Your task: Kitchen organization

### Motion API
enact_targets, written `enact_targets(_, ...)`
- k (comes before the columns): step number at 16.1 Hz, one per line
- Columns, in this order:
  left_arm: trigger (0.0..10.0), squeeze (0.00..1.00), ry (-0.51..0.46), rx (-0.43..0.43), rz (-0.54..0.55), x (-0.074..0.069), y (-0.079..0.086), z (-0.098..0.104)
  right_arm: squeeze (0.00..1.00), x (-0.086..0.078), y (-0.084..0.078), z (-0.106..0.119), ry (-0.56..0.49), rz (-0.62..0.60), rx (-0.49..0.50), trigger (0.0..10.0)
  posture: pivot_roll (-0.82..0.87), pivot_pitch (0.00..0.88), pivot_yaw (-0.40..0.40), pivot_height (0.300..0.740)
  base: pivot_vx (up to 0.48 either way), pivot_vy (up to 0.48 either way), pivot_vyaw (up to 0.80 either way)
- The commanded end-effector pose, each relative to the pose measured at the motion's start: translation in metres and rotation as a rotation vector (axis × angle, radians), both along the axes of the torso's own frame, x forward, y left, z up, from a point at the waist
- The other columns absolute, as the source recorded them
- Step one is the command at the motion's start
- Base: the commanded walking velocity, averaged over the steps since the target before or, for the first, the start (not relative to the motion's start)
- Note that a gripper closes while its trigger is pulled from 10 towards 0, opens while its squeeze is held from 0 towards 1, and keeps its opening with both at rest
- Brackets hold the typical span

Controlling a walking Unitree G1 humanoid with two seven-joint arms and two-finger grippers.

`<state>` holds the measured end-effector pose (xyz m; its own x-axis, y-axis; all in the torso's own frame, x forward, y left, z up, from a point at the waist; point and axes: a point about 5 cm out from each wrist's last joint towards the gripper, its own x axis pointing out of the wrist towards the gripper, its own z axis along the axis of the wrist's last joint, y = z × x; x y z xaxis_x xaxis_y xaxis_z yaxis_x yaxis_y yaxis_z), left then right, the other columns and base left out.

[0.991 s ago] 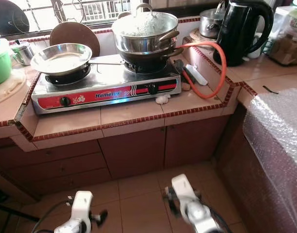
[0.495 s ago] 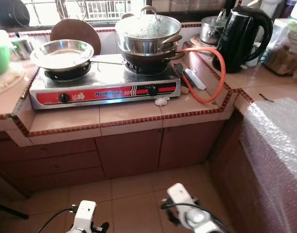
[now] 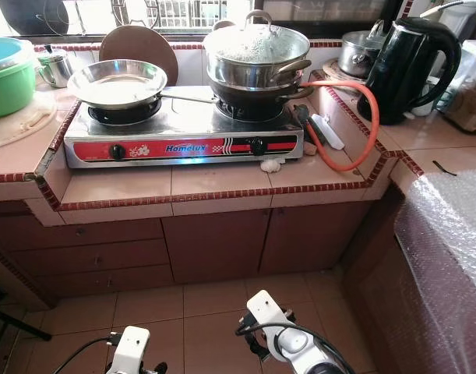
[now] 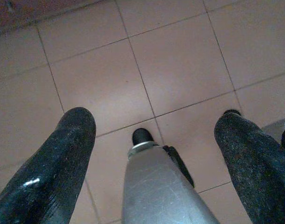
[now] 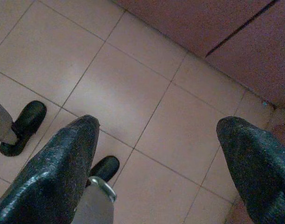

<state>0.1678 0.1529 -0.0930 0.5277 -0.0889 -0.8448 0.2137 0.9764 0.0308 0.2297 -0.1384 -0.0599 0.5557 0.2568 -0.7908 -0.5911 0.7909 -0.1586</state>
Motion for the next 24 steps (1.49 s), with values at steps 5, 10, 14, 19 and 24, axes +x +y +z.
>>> enact_targets(5,10.0,0.00,-0.004,0.038,0.033,-0.006,0.016,-0.001,0.00,-0.004,0.011,-0.003,0.026,0.004,0.026,10.0,0.07,0.000,-0.038,0.740,0.000,0.000,0.00)
enact_targets(10,10.0,0.00,-0.074,0.054,0.060,0.009,0.029,0.007,0.00,-0.004,0.008,-0.003,0.020,0.024,-0.029,10.0,0.06,0.016,-0.020,0.740,0.000,0.000,0.00)
enact_targets(14,10.0,0.00,-0.028,0.099,-0.011,-0.006,0.029,0.000,0.00,-0.003,-0.003,-0.003,0.004,-0.066,-0.017,10.0,0.01,0.000,0.004,0.740,0.000,0.000,0.00)
enact_targets(19,10.0,0.00,-0.041,0.088,-0.055,0.006,0.025,0.005,0.00,-0.013,-0.007,-0.009,0.036,-0.106,-0.009,10.0,0.00,0.000,0.006,0.740,0.000,0.000,0.00)
enact_targets(24,10.0,0.00,-0.027,0.051,0.018,-0.001,0.025,0.002,0.00,-0.009,-0.009,-0.006,0.015,-0.043,-0.034,10.0,0.02,0.000,-0.007,0.740,0.000,0.000,0.00)
